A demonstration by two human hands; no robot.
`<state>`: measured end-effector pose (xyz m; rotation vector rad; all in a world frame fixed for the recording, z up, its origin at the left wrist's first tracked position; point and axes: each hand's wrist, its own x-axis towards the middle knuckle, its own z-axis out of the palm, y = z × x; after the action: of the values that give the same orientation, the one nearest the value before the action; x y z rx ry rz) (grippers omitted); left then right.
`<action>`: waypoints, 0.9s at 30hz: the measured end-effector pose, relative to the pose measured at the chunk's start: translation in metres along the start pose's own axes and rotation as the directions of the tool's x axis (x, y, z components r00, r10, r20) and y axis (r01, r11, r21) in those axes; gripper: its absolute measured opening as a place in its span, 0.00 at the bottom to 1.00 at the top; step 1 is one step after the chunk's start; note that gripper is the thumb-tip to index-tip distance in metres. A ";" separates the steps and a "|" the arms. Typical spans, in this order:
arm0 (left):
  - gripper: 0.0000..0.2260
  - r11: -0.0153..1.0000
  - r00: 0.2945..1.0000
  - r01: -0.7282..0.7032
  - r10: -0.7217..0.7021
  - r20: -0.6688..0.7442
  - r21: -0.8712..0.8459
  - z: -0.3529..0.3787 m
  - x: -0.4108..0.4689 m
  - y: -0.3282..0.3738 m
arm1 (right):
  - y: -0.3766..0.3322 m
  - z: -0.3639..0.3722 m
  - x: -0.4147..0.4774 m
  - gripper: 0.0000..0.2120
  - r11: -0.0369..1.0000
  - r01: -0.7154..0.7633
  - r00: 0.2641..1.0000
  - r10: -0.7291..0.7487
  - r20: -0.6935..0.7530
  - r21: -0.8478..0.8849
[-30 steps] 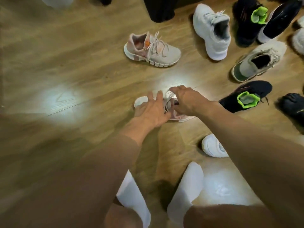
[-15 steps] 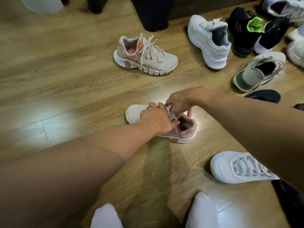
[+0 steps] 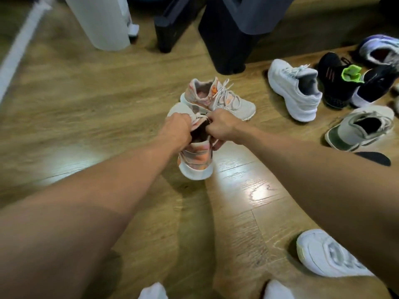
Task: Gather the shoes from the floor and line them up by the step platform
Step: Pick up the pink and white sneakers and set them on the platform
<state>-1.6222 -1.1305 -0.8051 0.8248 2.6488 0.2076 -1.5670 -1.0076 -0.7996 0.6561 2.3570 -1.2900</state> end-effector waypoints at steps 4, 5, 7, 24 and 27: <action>0.16 0.996 0.996 0.087 -0.088 -0.029 -0.018 -0.005 0.001 -0.038 | -0.023 0.022 0.018 0.12 0.997 0.050 0.998 -0.048 0.031 -0.064; 0.20 0.996 0.995 0.089 -0.089 -0.034 0.018 -0.004 0.002 -0.046 | -0.027 0.026 0.023 0.11 0.992 0.072 0.997 -0.068 0.040 -0.102; 0.24 0.991 0.996 0.081 -0.076 -0.052 0.106 -0.001 0.010 -0.059 | -0.031 0.032 0.033 0.09 0.976 0.121 0.992 -0.114 0.052 -0.179; 0.32 0.977 0.977 0.208 -0.206 -0.050 0.036 0.051 0.069 -0.064 | -0.025 0.020 0.140 0.43 0.992 -0.125 0.949 0.121 -0.291 0.006; 0.34 0.987 0.986 0.159 -0.157 -0.059 0.034 0.054 0.068 -0.070 | -0.018 0.019 0.142 0.32 0.993 -0.110 0.960 0.116 -0.256 0.039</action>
<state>-1.6900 -1.1474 -0.8921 0.6245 2.7627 0.1405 -1.6919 -1.0012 -0.8716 1.0065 2.4661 -1.2508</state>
